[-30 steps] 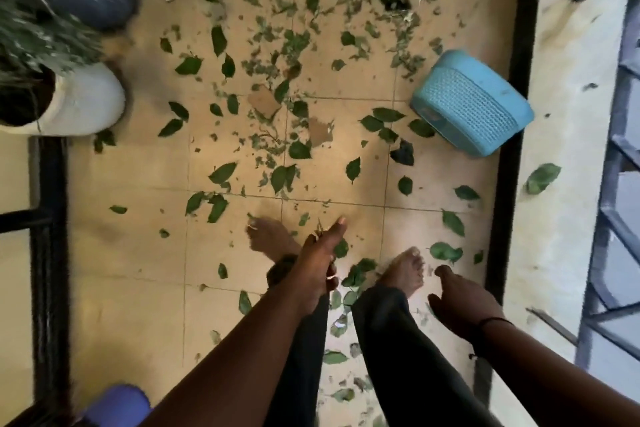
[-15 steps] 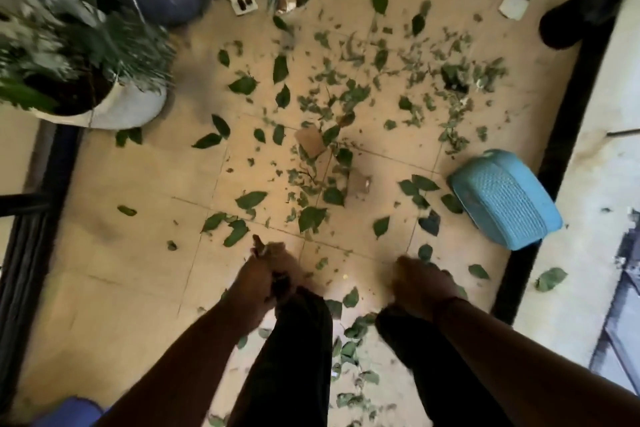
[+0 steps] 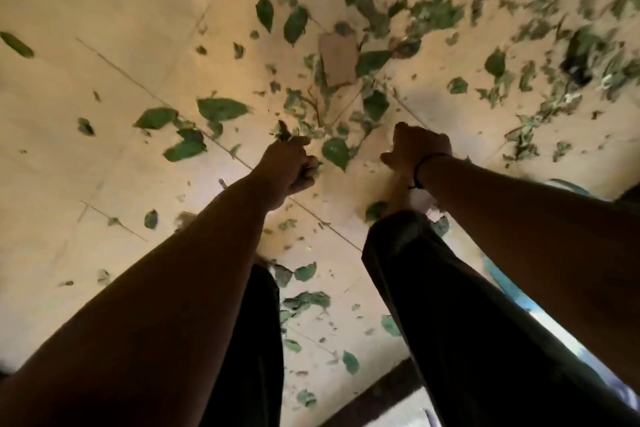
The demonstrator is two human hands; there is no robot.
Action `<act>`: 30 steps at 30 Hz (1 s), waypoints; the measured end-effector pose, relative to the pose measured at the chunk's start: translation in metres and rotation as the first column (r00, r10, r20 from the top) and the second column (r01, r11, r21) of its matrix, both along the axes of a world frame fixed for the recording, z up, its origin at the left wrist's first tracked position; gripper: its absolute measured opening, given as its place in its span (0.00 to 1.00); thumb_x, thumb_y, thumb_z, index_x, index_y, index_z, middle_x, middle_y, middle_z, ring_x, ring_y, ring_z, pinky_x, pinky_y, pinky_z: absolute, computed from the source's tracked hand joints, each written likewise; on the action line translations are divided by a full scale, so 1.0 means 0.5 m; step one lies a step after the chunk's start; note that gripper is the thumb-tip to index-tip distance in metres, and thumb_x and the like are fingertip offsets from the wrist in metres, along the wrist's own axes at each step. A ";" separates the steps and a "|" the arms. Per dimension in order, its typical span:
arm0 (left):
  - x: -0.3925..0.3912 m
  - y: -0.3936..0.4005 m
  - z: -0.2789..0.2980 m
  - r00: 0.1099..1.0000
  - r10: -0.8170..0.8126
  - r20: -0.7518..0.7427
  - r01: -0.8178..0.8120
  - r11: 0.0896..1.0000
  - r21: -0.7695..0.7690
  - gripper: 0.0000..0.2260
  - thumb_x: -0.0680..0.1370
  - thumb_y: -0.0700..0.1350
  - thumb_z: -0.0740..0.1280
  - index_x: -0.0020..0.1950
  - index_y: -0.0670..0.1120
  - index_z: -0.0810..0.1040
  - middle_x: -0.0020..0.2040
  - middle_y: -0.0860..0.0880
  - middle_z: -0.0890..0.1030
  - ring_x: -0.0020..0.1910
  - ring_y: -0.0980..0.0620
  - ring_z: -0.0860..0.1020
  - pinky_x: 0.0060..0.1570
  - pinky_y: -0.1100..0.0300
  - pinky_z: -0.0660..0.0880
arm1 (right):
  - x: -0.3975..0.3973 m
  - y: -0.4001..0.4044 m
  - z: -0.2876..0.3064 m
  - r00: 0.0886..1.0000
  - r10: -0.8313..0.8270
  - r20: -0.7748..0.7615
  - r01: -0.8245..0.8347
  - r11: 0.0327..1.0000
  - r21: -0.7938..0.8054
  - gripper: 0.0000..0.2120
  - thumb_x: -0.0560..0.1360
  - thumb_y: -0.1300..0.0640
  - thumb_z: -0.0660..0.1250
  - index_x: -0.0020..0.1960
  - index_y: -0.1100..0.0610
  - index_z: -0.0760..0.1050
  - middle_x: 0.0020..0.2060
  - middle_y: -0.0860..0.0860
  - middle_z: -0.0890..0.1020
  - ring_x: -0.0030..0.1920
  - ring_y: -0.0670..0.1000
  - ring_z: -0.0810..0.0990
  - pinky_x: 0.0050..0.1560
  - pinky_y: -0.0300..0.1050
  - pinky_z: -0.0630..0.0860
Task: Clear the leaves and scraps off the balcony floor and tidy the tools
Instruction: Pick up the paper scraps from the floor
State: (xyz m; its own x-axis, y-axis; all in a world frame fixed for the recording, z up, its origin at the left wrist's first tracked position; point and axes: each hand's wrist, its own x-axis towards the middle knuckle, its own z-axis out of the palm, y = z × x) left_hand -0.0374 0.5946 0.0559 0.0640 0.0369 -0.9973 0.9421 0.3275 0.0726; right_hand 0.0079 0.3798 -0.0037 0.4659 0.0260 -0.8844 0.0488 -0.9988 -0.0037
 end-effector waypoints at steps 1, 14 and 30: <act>-0.002 -0.012 -0.014 0.999 0.033 0.004 -0.033 0.999 -0.032 0.13 0.81 0.34 0.52 0.54 0.48 0.73 0.31 0.47 0.77 0.33 0.50 0.70 0.34 0.59 0.66 | 0.002 0.004 -0.020 0.999 0.032 0.011 -0.032 0.999 -0.010 0.30 0.76 0.41 0.65 0.71 0.57 0.63 0.62 0.58 0.75 0.61 0.62 0.75 0.60 0.55 0.69; -0.028 0.052 -0.093 0.994 0.108 0.025 -0.103 0.985 -0.140 0.10 0.80 0.37 0.60 0.59 0.48 0.72 0.49 0.48 0.82 0.41 0.53 0.78 0.44 0.57 0.75 | 0.014 0.053 -0.100 0.989 -0.144 -0.018 0.145 0.987 0.075 0.23 0.77 0.53 0.67 0.70 0.57 0.68 0.64 0.59 0.76 0.64 0.61 0.73 0.61 0.53 0.71; 0.060 0.128 -0.039 0.974 0.174 0.147 -0.072 0.850 -0.522 0.18 0.71 0.60 0.66 0.51 0.49 0.78 0.37 0.48 0.77 0.39 0.46 0.82 0.50 0.47 0.79 | 0.041 0.257 0.070 0.908 -0.418 0.035 0.354 0.808 0.470 0.25 0.64 0.41 0.77 0.48 0.51 0.67 0.47 0.51 0.74 0.43 0.52 0.75 0.41 0.49 0.73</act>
State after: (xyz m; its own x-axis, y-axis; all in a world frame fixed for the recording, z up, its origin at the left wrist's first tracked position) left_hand -0.0076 0.6588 0.0362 0.2749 -0.4542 -0.8475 0.8779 0.4779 0.0286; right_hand 0.0282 0.5085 0.0313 0.6310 0.1929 -0.7514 -0.3087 -0.8262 -0.4713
